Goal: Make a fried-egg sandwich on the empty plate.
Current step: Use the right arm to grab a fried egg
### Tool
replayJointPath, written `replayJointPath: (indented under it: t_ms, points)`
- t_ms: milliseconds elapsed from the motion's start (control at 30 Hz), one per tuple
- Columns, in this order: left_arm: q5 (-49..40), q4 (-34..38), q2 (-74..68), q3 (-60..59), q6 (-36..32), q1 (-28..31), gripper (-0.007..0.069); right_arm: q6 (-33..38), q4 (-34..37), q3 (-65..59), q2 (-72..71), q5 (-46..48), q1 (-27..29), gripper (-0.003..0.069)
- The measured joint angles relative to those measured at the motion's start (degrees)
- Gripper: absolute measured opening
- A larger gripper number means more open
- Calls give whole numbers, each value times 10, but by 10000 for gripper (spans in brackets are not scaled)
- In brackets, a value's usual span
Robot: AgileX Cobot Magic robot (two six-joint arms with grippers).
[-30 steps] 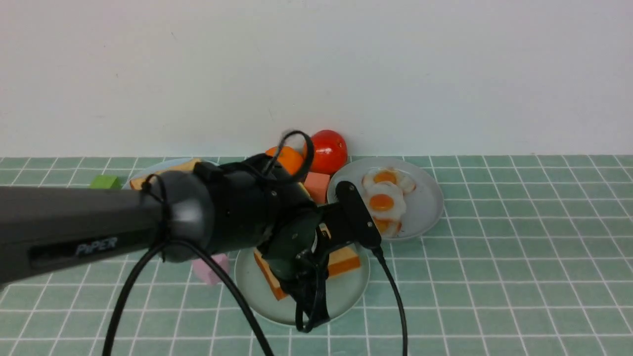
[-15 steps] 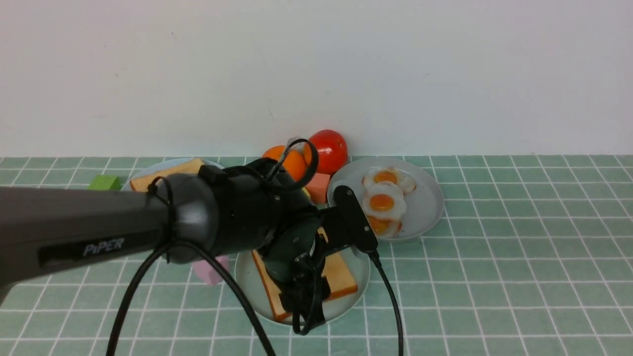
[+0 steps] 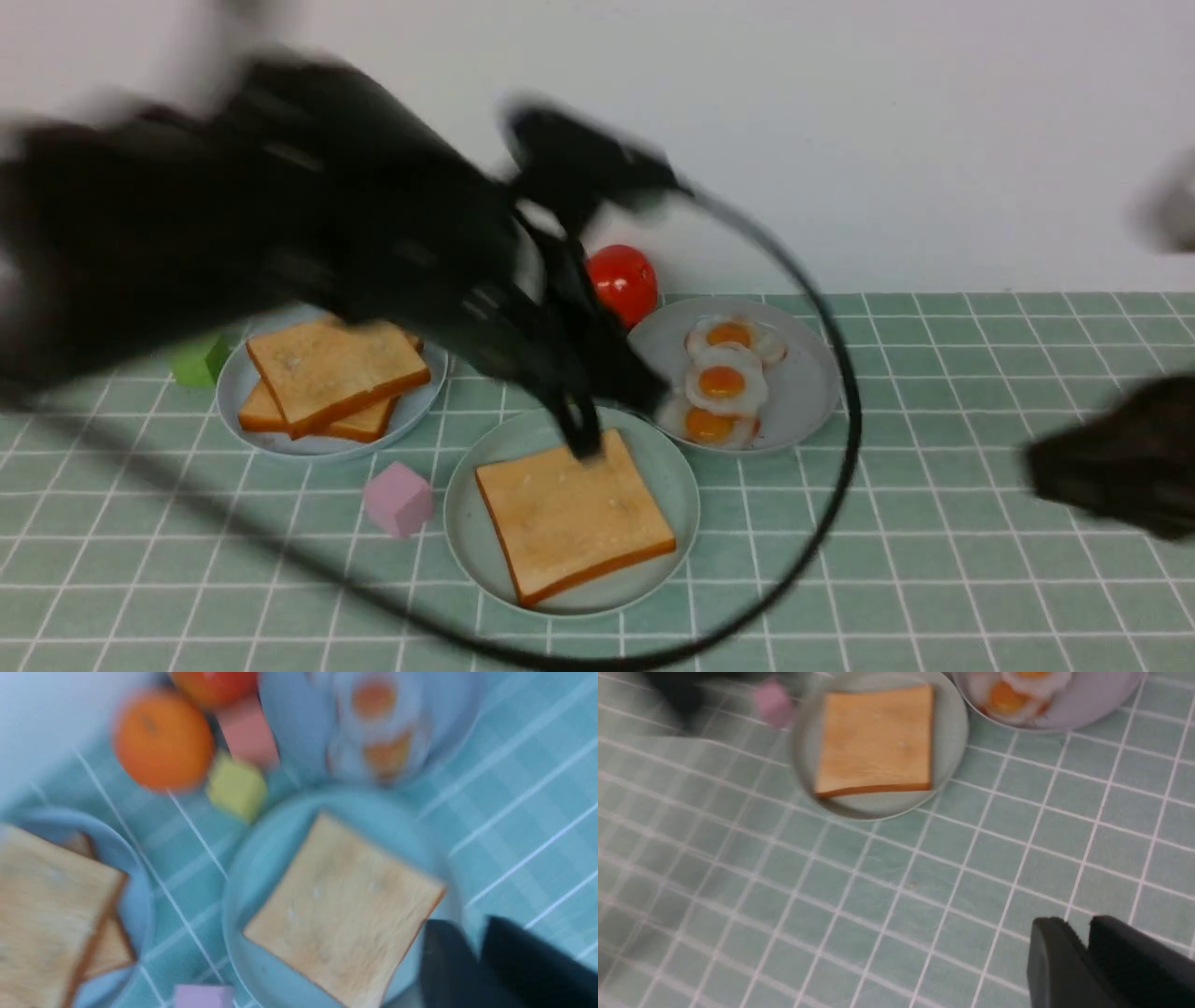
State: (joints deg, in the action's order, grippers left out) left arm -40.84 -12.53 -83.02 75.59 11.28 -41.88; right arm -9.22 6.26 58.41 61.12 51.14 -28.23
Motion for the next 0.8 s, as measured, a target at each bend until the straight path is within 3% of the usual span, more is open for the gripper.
replayJointPath:
  t_ms: [67, 167, 267, 333, 467, 600, 800]
  points:
    - [0, 2, 54, -15, 4, 0, -12, 0, 0, 15, 50, -9, 16, 129]
    - [2, 4, 158, -53, 8, 0, -13, 35, 37, 70, 167, -8, 73, 135]
    - [8, 8, 242, -109, 8, 0, -13, 101, 110, 117, 256, 1, 118, 141]
    - [13, 23, 334, -177, 10, 0, -13, 177, 212, 168, 348, 14, 159, 153]
    - [59, 56, 464, -306, 34, 0, -13, 242, 319, 247, 474, 38, 200, 203]
    - [123, 59, 544, -396, 78, 0, -13, 249, 346, 337, 568, 56, 220, 260]
    - [148, 58, 570, -422, 108, 0, -13, 235, 350, 407, 633, 44, 224, 275]
